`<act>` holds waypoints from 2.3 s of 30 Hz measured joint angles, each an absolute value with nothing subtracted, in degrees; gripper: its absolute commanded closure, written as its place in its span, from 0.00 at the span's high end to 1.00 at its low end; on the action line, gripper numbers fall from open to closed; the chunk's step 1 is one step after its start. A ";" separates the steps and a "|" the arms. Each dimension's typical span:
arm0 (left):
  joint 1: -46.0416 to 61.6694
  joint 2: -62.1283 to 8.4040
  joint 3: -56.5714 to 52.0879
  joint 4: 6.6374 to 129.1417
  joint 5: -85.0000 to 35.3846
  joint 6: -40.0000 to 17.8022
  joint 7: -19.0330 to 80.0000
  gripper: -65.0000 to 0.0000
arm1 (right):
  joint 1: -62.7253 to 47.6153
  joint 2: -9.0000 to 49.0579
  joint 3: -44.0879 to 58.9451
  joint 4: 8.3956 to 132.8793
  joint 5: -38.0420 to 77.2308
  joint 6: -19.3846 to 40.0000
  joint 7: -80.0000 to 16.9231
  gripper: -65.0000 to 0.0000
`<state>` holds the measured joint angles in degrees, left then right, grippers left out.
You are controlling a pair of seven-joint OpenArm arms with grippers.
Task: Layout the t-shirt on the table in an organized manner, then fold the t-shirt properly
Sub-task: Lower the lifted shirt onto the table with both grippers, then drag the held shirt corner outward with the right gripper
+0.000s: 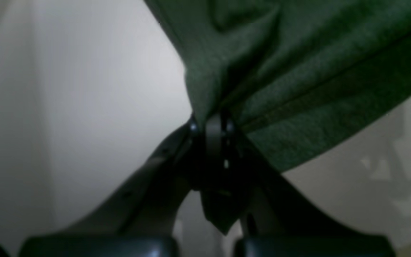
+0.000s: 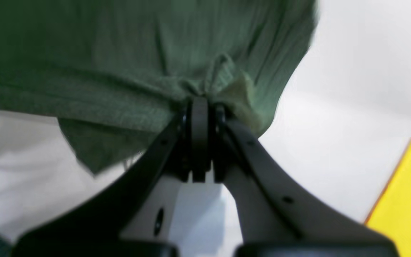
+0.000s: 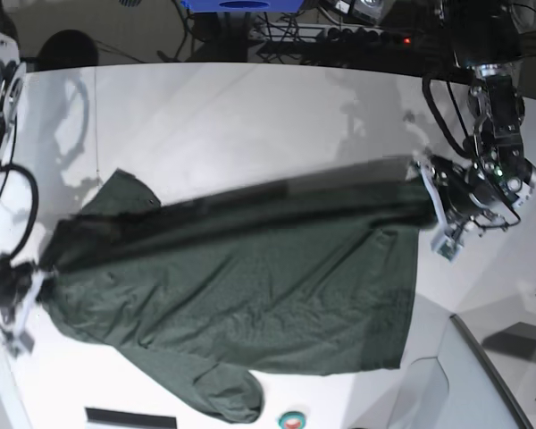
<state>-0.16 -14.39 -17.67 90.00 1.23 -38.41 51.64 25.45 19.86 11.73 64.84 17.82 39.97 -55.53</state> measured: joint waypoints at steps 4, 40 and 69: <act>-1.10 -14.31 -17.91 89.27 1.30 -37.98 51.55 0.00 | 31.35 18.50 11.73 54.85 16.88 39.92 -47.66 0.06; 1.45 -13.65 -17.87 89.19 1.28 -38.17 51.59 0.00 | 8.49 11.38 3.81 59.88 18.48 31.31 -42.52 0.55; 8.49 -14.59 -18.02 93.69 1.48 -38.17 50.72 0.00 | -26.81 11.16 21.12 100.22 17.61 31.46 -52.07 0.00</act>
<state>8.49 -14.59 -18.02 93.69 1.48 -38.17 50.72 -26.81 11.16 21.12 100.22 17.61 31.46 -52.07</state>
